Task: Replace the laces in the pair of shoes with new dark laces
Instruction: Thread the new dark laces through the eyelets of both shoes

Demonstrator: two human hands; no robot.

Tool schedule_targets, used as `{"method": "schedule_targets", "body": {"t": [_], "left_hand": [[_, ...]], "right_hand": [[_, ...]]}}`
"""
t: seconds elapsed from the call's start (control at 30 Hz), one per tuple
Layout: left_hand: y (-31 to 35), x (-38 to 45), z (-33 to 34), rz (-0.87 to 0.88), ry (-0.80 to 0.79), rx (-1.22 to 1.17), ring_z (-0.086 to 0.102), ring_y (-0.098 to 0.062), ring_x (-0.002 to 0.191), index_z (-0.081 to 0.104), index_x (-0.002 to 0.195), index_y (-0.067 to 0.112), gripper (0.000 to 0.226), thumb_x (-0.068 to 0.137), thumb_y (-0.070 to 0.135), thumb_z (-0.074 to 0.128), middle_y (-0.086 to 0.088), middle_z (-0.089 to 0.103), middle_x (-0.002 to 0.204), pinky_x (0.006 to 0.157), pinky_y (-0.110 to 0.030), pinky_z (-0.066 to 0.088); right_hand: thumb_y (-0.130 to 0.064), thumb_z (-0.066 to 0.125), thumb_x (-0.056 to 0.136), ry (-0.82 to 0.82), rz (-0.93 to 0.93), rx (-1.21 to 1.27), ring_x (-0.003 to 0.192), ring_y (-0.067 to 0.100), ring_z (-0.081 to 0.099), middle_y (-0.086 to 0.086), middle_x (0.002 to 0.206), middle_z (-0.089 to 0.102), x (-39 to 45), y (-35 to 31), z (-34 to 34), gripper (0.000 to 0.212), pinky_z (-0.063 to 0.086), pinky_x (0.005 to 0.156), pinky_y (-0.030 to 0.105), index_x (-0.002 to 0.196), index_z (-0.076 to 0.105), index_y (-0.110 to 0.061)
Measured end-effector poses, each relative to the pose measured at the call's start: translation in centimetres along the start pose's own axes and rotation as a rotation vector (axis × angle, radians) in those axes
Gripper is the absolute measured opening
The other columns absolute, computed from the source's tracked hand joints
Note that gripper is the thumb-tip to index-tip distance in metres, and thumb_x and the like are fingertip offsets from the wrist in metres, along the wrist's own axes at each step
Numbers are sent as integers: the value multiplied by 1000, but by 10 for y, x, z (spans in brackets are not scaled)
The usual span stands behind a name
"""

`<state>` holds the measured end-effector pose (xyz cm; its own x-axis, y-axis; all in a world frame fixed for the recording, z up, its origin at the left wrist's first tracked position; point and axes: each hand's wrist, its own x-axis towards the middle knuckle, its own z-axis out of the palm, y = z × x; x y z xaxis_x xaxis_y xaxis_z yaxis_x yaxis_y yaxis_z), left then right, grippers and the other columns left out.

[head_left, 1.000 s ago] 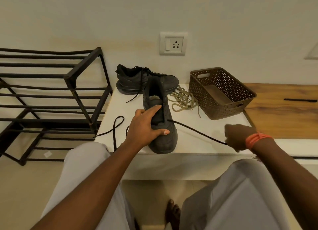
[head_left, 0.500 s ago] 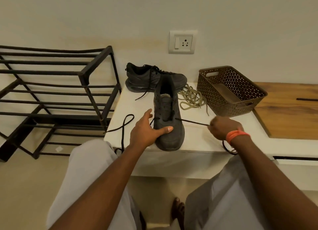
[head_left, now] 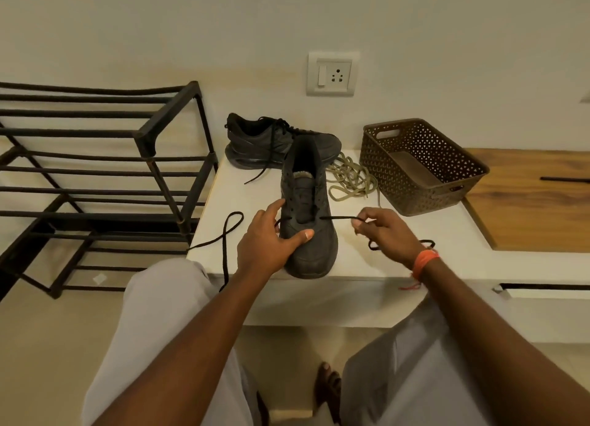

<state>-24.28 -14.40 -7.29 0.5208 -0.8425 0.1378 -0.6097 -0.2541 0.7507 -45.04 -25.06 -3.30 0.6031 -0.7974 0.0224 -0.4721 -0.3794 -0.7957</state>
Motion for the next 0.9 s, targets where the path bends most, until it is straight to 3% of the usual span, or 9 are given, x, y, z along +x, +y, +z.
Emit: {"method": "schedule_targets", "body": {"t": [0.1,0.17,0.23,0.33,0.47,0.57,0.67,0.8,0.9], "left_hand": [[3,-2,1,-8,24,-25,58,-14,93,41,139,32,80,71,61,73,3,62,105,78,-36,54],[6,-3,1,0,48,5,60,-16,85,42,137,33,79,71,61,73,7,60,87,72,-36,54],[7,-4,0,-17,67,50,61,-20,81,42,135,33,77,70,62,73,10,54,77,70,-37,55],[9,-5,-1,-85,74,51,63,-26,83,41,133,31,78,69,64,72,7,50,74,72,-41,55],[10,-8,4,-83,80,6,62,-20,74,43,126,28,67,73,59,72,13,51,67,70,-39,56],[10,-8,4,-74,69,-10,60,-17,69,43,120,27,61,75,58,72,9,54,66,65,-37,54],[15,-7,-2,-79,54,4,59,-15,71,47,115,25,52,79,56,68,7,55,70,63,-33,51],[20,-3,-7,39,179,148,52,-16,102,58,112,23,36,87,48,63,2,55,111,77,-28,45],[31,-2,-14,159,137,-54,57,-8,91,64,98,26,11,92,34,61,8,62,98,71,-19,42]], "right_hand": [[-12,56,96,-152,89,254,43,0,41,-13,45,47,-15,-7,-11,23,35,50,9,82,65,4],[-15,54,98,-49,112,207,46,-3,48,-15,43,50,-10,-5,-7,31,36,53,6,77,66,4],[-19,59,95,98,173,114,63,2,59,-4,61,68,-4,10,-8,33,41,62,14,69,68,-2],[-25,65,91,262,388,-113,65,20,57,17,79,71,-7,42,-32,29,48,73,31,66,70,-11],[-39,65,89,307,498,-399,82,27,61,12,98,70,-11,40,-30,28,49,81,36,89,72,-12],[-46,68,85,387,338,-527,95,35,61,12,125,49,-4,17,-4,51,49,80,41,118,54,-11],[-27,74,82,422,60,-229,88,27,57,15,109,48,5,-4,17,50,47,73,33,110,38,-7],[-10,68,81,248,2,-2,58,12,39,3,67,45,16,-35,31,30,33,57,28,71,40,-14],[-7,70,78,130,-66,156,54,12,47,3,57,51,19,-46,34,22,42,57,32,61,55,-7]]}}
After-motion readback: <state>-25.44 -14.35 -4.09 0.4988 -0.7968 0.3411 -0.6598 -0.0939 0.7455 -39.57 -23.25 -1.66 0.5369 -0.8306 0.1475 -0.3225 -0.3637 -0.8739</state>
